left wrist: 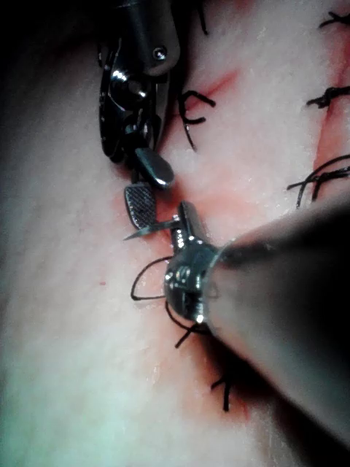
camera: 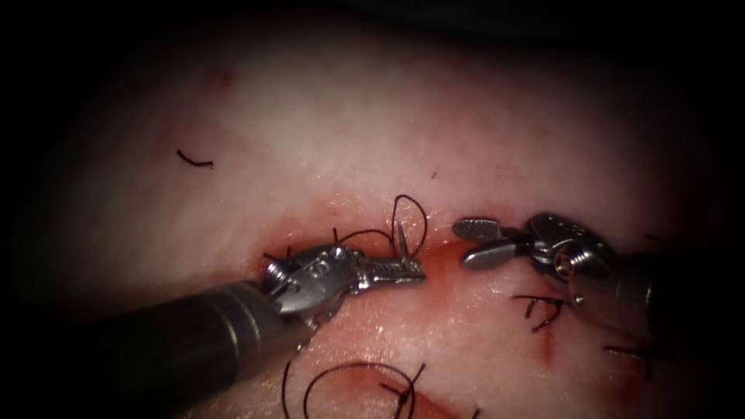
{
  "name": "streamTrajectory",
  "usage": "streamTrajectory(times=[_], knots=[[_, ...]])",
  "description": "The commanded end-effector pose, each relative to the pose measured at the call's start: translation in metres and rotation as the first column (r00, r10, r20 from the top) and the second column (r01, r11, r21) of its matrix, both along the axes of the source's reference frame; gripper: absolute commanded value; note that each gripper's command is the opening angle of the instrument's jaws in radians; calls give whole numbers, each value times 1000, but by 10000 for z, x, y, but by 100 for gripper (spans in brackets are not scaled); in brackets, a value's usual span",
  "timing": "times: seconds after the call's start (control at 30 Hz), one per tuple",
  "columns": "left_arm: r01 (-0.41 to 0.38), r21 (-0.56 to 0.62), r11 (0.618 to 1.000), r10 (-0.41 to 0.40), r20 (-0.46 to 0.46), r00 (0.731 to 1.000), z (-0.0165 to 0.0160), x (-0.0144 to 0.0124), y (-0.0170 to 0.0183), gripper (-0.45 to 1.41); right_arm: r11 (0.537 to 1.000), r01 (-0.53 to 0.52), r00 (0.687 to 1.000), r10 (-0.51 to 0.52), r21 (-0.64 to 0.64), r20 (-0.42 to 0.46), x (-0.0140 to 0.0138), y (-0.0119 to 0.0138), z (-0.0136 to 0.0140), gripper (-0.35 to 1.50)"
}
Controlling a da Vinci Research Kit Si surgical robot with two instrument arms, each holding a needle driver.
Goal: Wound Closure
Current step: Pickup the needle near the tip with the left gripper and pull it through the skin.
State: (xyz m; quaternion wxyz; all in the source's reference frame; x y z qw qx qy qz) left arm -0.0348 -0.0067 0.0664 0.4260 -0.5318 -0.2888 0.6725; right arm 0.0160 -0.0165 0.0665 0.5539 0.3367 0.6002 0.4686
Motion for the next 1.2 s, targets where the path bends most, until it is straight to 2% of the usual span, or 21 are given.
streamTrajectory(times=[0.03,0.13,0.17,0.2,0.3,0.37,0.47,0.5,0.53,0.57,0.6,0.67,0.73,0.8,0.83,0.87,0.93,0.97,1.07,1.13,1.2], knots=[[14,67,998,-16,20,1000,-5,-8,0,-45,997,21,999,-19,-69,27,10,-7,-11,64],[33,134,990,-39,43,998,-16,-10,-2,-45,992,43,998,-37,-117,54,11,-11,-23,59],[42,149,988,-51,55,997,-21,-10,-3,-45,987,61,996,-51,-146,74,12,-13,-28,47],[54,194,980,-70,76,995,-32,-11,-6,-45,960,113,988,-81,-255,133,14,-17,-40,29],[59,227,972,-82,94,992,-42,-11,-9,-45,941,123,985,-78,-315,153,17,-21,-51,29],[61,300,952,-108,143,984,-56,-9,-12,-45,926,119,984,-61,-358,170,22,-31,-69,29],[54,349,936,-123,181,976,-66,-5,-14,-45,907,126,979,-47,-402,200,29,-39,-77,31],[50,375,926,-134,201,970,-69,-3,-15,-45,899,128,977,-44,-418,206,32,-42,-80,34],[47,402,915,-145,218,965,-73,-1,-16,-45,892,130,976,-39,-433,213,35,-44,-82,49],[45,416,908,-158,242,957,-78,3,-16,-45,869,138,972,-27,-476,232,40,-46,-84,83],[43,425,904,-168,260,951,-81,7,-16,-45,852,146,969,-21,-503,246,43,-46,-85,101],[25,449,893,-181,308,934,-93,20,-21,-45,841,126,971,5,-526,240,51,-44,-84,118],[23,449,893,-184,319,930,-97,25,-22,-45,842,104,974,22,-530,227,53,-42,-84,123],[-5,355,935,-133,363,922,-110,39,-30,-45,808,90,972,57,-583,229,59,-35,-79,130],[-5,355,935,-133,363,922,-110,39,-30,-45,808,90,972,57,-583,229,59,-35,-79,130],[-12,293,956,-103,375,921,-114,42,-33,-45,808,92,970,59,-582,234,61,-33,-77,130],[-18,165,986,-49,393,918,-123,49,-39,-45,774,116,963,67,-622,263,68,-30,-71,131],[-22,53,998,-1,401,916,-134,54,-44,-45,767,140,956,60,-626,287,74,-28,-65,133],[-19,-30,999,29,404,914,-142,55,-48,-45,747,166,949,56,-644,309,80,-29,-60,133],[-12,-143,990,69,399,914,-161,54,-52,-45,737,216,938,26,-640,346,90,-32,-40,133],[-9,-175,984,78,395,915,-168,53,-52,-45,733,237,931,17,-638,365,92,-33,-31,133]])
